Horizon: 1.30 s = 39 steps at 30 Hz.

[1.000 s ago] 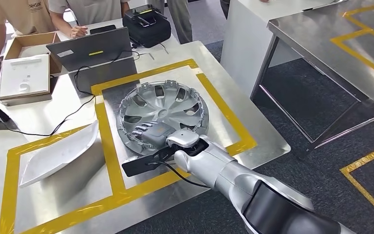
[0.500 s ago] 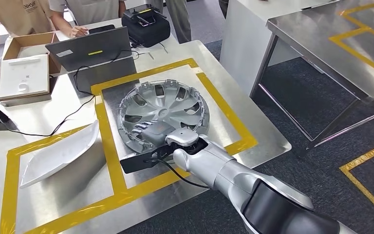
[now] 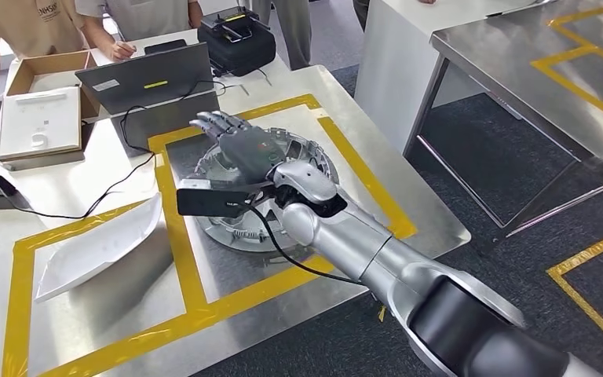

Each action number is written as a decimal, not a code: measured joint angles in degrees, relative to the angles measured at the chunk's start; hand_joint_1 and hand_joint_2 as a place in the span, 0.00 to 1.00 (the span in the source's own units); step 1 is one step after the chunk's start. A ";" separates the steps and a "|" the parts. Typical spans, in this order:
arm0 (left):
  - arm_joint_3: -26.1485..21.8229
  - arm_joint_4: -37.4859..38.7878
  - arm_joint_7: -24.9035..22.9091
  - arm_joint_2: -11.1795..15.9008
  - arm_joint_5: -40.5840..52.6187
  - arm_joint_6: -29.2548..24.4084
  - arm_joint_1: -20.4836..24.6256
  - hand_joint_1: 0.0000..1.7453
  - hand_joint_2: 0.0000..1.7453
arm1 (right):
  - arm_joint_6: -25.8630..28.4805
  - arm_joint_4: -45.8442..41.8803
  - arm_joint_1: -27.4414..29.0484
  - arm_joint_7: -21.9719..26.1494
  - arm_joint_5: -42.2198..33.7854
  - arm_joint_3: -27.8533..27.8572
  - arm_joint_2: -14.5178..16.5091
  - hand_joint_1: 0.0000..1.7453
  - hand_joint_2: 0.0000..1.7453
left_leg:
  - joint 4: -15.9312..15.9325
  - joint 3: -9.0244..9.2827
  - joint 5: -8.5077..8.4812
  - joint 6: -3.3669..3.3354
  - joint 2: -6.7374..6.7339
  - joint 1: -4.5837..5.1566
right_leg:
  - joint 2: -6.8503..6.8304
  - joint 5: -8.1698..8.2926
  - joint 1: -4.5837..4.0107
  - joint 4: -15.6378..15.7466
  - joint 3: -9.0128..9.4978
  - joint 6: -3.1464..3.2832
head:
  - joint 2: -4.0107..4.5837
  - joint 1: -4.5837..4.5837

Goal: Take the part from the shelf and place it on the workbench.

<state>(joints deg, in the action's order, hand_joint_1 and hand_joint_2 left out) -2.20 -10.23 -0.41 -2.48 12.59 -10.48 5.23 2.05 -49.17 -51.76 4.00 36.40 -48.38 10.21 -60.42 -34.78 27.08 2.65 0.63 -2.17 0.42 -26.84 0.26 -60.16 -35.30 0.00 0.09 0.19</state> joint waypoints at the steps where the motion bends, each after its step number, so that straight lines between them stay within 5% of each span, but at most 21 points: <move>1: -0.14 0.00 0.02 0.01 -0.15 -0.16 -0.10 0.00 0.00 | 0.09 -2.79 -0.33 -0.10 -0.48 1.48 -0.53 0.00 0.00 | -0.07 -0.03 0.04 -0.08 -0.01 0.03 | 0.01 0.06 0.14 0.13 0.02 -0.08 | 0.00 -0.01; 4: -0.63 0.00 0.15 0.08 -0.69 -0.74 -0.30 0.00 0.00 | -0.14 -9.92 -1.19 -0.26 -1.05 5.64 -1.40 0.00 0.00 | 0.93 0.42 -0.66 -1.14 -0.07 0.05 | 0.02 0.57 0.60 0.91 0.39 -0.93 | 0.00 -0.03; 6: -0.76 0.00 0.28 0.01 -0.95 -0.94 -0.33 0.00 0.00 | -0.33 -13.04 -1.65 -0.27 -1.00 7.50 -1.71 0.00 0.00 | 3.11 1.32 -2.03 -1.80 -0.32 -0.22 | -0.01 -0.60 0.52 -0.08 0.09 -1.32 | 0.00 0.02; 9: -0.99 0.00 0.50 -0.06 -1.08 -0.98 -0.31 0.00 0.00 | -0.61 -14.98 -1.91 -0.15 -0.54 9.02 -2.28 0.00 0.00 | 4.24 1.38 -3.07 -1.87 -0.59 -0.44 | -0.05 -5.65 0.82 -8.73 -3.57 -1.78 | 0.00 0.13; 11: -1.13 0.00 0.52 -0.07 -1.08 -0.98 -0.34 0.00 0.00 | -0.73 -15.18 -1.73 -0.02 -0.30 9.66 -2.77 0.00 0.00 | 3.82 0.76 -3.25 -1.45 -0.61 -0.71 | -0.10 -6.54 1.46 -12.34 -4.99 -2.35 | 0.00 0.13; 15: -1.17 0.00 0.46 0.14 -1.05 -0.99 -0.27 0.00 0.00 | -0.69 -15.32 -1.58 0.72 -0.13 10.30 -3.21 0.00 0.00 | 1.48 -1.21 -3.05 0.71 -0.55 -1.84 | -0.07 -2.00 2.72 -2.46 0.15 -3.88 | 0.00 0.36; 17: -1.20 -0.01 0.42 0.30 -1.00 -1.04 -0.23 0.00 0.00 | -0.47 -15.40 -1.29 0.99 0.05 10.46 -3.32 0.00 0.00 | 0.86 -1.81 -2.98 1.95 -0.42 -1.73 | 0.27 -1.77 2.67 -1.61 0.15 -2.92 | 0.00 0.56; 19: -1.21 0.02 0.40 0.14 -0.98 -1.08 -0.33 0.00 0.00 | -0.28 -15.47 -1.02 1.16 0.18 10.59 -3.38 0.00 0.00 | 1.44 -1.94 -3.57 2.93 -0.34 -1.74 | 0.44 -1.31 2.45 -2.23 -0.62 -1.20 | 0.00 0.50; 21: -1.21 0.09 0.41 0.09 -0.98 -1.09 -0.42 0.00 0.00 | -0.23 -15.47 -0.89 1.32 0.22 10.60 -3.37 0.00 0.00 | 0.70 -2.63 -2.66 3.25 -0.44 -1.94 | 0.34 -0.49 2.20 -2.15 -1.37 0.05 | 0.00 0.30; 25: -1.21 0.15 0.50 0.07 -0.98 -1.09 -0.41 0.00 0.00 | -0.21 -15.47 -0.49 1.49 0.24 10.60 -3.37 0.00 0.00 | -12.04 -6.73 6.89 1.74 -0.60 -0.69 | 0.11 1.37 1.31 -1.90 -3.31 1.44 | 0.00 0.03; 27: -1.21 0.15 0.54 0.08 -0.98 -1.09 -0.40 0.00 0.00 | -0.21 -15.47 -0.09 1.49 0.26 10.60 -3.43 0.00 0.00 | -14.51 -5.97 8.47 0.74 -0.59 0.19 | 0.03 2.29 0.59 -1.90 -4.43 1.73 | 0.00 0.04; 30: -1.21 0.14 0.54 0.12 -0.94 -1.09 -0.26 0.00 0.00 | -0.20 -15.55 -0.06 1.51 0.28 10.63 -3.48 0.00 0.00 | -5.35 1.57 6.36 -1.28 -0.62 1.50 | -0.03 3.75 -0.18 -1.84 -5.74 1.70 | 0.00 0.08; 32: -1.21 0.10 0.56 0.13 -0.92 -1.11 -0.10 0.00 0.00 | -0.22 -15.68 -0.22 1.65 0.29 10.65 -3.57 0.00 0.00 | -1.01 4.12 5.23 -1.90 -0.66 2.17 | -0.13 4.64 -0.33 -1.61 -5.98 1.26 | 0.00 -0.03; 36: -1.22 0.08 0.63 0.02 -0.92 -1.25 -0.21 0.00 0.00 | -0.41 -15.67 -0.36 2.33 0.21 10.66 -3.85 0.00 0.00 | 0.10 3.15 2.65 -2.85 -0.72 2.26 | -0.24 6.11 -0.11 -0.56 -6.20 -0.19 | 0.00 -0.16; 37: -1.24 0.09 0.67 -0.03 -0.92 -1.26 -0.23 0.00 0.00 | -0.45 -15.64 -0.42 2.50 0.17 10.66 -3.98 0.00 0.00 | 0.44 2.77 1.81 -3.19 -0.83 2.07 | -0.20 4.90 -0.14 -1.34 -6.64 -0.50 | 0.00 -0.06; 39: -1.33 0.08 0.83 -0.11 -0.91 -1.26 -0.23 0.00 0.00 | -0.51 -15.56 -0.50 2.71 0.11 10.66 -4.27 0.00 0.00 | 0.72 1.54 0.27 -3.66 -1.02 1.90 | -0.16 -0.36 -0.08 -6.29 -8.15 -1.05 | 0.00 0.14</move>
<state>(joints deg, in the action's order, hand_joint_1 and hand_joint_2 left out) -3.52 -10.15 0.42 -2.58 11.68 -11.73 5.00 1.54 -64.72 -52.26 6.72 36.52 -37.73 5.94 -59.71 -33.24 27.34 -1.01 -0.39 -0.27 0.26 -27.20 0.19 -66.45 -43.45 -1.05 0.09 0.33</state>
